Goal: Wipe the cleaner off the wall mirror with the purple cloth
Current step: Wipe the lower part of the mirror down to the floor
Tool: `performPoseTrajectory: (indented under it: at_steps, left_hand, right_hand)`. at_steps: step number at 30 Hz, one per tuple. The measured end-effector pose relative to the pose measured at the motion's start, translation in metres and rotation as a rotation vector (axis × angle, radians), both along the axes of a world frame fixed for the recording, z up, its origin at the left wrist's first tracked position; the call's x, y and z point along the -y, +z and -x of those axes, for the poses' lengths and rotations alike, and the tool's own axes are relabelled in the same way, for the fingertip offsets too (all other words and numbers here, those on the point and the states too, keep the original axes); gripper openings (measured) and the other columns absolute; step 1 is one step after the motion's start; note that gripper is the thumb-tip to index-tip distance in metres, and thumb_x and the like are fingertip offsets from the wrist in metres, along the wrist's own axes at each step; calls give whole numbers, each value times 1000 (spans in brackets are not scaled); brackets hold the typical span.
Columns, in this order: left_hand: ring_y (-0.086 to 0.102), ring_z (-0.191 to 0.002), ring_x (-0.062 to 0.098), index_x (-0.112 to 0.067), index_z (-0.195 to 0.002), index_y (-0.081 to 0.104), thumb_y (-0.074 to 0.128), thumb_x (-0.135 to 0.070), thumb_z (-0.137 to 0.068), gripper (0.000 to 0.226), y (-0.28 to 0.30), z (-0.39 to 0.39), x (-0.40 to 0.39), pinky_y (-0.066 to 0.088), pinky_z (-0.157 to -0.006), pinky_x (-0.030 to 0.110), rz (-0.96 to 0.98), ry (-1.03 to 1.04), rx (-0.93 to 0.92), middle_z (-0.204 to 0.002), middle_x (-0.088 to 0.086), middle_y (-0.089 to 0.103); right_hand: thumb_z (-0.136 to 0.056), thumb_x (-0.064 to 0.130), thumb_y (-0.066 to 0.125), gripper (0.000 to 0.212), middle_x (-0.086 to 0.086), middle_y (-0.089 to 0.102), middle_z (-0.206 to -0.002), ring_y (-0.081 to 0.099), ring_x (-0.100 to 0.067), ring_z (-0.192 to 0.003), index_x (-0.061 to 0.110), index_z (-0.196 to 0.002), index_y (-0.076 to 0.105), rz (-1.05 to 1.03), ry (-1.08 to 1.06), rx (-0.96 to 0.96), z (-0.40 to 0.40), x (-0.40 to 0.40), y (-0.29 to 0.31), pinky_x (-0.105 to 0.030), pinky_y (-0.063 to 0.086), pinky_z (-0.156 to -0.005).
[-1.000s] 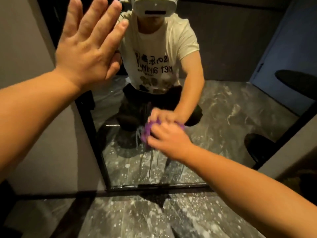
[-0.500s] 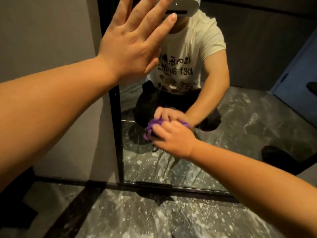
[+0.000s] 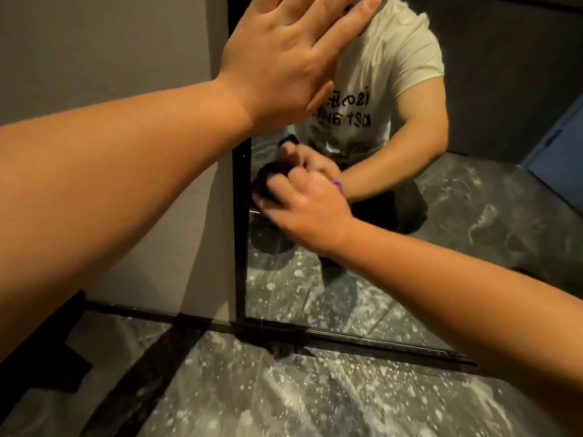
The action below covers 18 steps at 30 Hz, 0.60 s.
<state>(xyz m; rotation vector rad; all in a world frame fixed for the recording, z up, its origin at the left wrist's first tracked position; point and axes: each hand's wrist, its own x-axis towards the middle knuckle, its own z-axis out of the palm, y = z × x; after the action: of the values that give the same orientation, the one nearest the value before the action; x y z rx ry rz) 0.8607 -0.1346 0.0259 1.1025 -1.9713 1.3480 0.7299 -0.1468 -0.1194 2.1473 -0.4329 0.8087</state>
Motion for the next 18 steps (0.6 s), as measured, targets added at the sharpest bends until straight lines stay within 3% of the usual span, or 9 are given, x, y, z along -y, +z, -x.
performPoseTrajectory:
  at_steps: [3,5,7,8,12,14,15,18]
  left_hand:
    - [32,-143,37,-18,-155,18,30,-38,-101,58,-1,-4,4,30,-112,50,27,-2,11,-158,15,29]
    - [34,-142,37,-16,-154,20,32,-38,-101,58,-3,-3,5,31,-112,51,69,-6,25,-156,16,33]
    - [36,-141,37,-16,-153,21,33,-37,-101,57,-3,-3,7,33,-111,51,103,1,31,-155,17,35]
    - [37,-140,37,-16,-153,22,32,-37,-102,57,-3,-3,6,34,-111,51,108,5,26,-155,17,35]
    - [44,-135,38,-19,-153,22,28,-37,-101,56,-3,-1,1,40,-102,50,24,20,8,-153,16,38]
    - [51,-125,39,-19,-151,26,30,-37,-100,54,-2,1,0,46,-92,48,-31,9,7,-147,17,45]
    - [54,-121,39,-18,-149,29,30,-38,-100,53,-3,2,1,47,-89,47,-33,15,8,-144,18,48]
    - [51,-118,43,-11,-148,32,24,-39,-103,54,-7,2,0,42,-84,50,-90,58,21,-140,25,48]
  right_hand:
    - [-87,30,66,13,-4,62,-94,52,-26,-79,19,-88,73,-253,-53,-498,11,-16,-104,-37,41,-59]
    - [-84,35,66,17,3,63,-92,54,-20,-77,23,-78,76,-283,-96,-742,24,-23,-147,-33,34,-58]
    - [-87,32,53,26,3,61,-90,54,-21,-76,25,-78,76,-315,-126,-742,32,-27,-143,-33,33,-56]
    - [-89,30,47,29,0,61,-90,53,-24,-78,25,-82,75,-255,-116,-647,35,-27,-126,-33,34,-55]
    - [-97,16,59,16,-12,64,-97,56,-31,-82,16,-99,75,-88,-88,46,37,-17,3,-41,46,-60]
    - [-91,10,64,14,-13,62,-97,57,-32,-83,15,-98,74,-119,-114,187,33,-16,12,-42,46,-62]
    - [-93,13,64,10,-12,63,-95,55,-31,-80,16,-96,73,-97,-104,113,29,-16,-10,-40,41,-58]
    - [-89,32,65,13,-2,66,-99,51,-24,-79,23,-87,75,-184,-65,-454,41,-22,-123,-35,29,-58]
